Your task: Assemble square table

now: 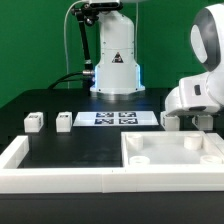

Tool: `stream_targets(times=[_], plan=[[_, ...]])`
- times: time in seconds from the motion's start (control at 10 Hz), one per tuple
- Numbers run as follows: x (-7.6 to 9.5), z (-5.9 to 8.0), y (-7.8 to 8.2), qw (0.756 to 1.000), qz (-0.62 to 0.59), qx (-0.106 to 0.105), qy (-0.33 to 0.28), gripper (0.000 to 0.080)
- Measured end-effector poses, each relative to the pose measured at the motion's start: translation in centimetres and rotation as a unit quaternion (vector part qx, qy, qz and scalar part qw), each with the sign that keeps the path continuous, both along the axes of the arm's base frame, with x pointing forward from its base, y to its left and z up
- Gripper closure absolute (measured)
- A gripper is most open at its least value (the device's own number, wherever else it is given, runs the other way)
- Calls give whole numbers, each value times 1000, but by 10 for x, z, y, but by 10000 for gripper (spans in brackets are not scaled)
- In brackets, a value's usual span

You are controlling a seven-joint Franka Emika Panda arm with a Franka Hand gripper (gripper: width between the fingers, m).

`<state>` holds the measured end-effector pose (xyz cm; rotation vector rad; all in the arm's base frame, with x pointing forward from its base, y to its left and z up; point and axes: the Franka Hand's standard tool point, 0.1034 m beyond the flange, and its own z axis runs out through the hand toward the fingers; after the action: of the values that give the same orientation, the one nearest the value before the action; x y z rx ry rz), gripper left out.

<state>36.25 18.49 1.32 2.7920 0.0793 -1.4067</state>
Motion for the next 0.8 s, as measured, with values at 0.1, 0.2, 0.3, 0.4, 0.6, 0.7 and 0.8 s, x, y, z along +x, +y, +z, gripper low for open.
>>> stream_targets(times=[0.1,0.2,0.3,0.4,0.6,0.7,0.8], plan=[[0,0,0,1000,0,0,0,387],[0,0,0,1000,0,0,0,512],[0,0,0,1000,0,0,0,512],[0,0,0,1000,0,0,0,512],[0,0,0,1000,0,0,0,512],[2,3,-3,1000,2,4,3,512],[9,15,-9,1000,-1,5,5,512]])
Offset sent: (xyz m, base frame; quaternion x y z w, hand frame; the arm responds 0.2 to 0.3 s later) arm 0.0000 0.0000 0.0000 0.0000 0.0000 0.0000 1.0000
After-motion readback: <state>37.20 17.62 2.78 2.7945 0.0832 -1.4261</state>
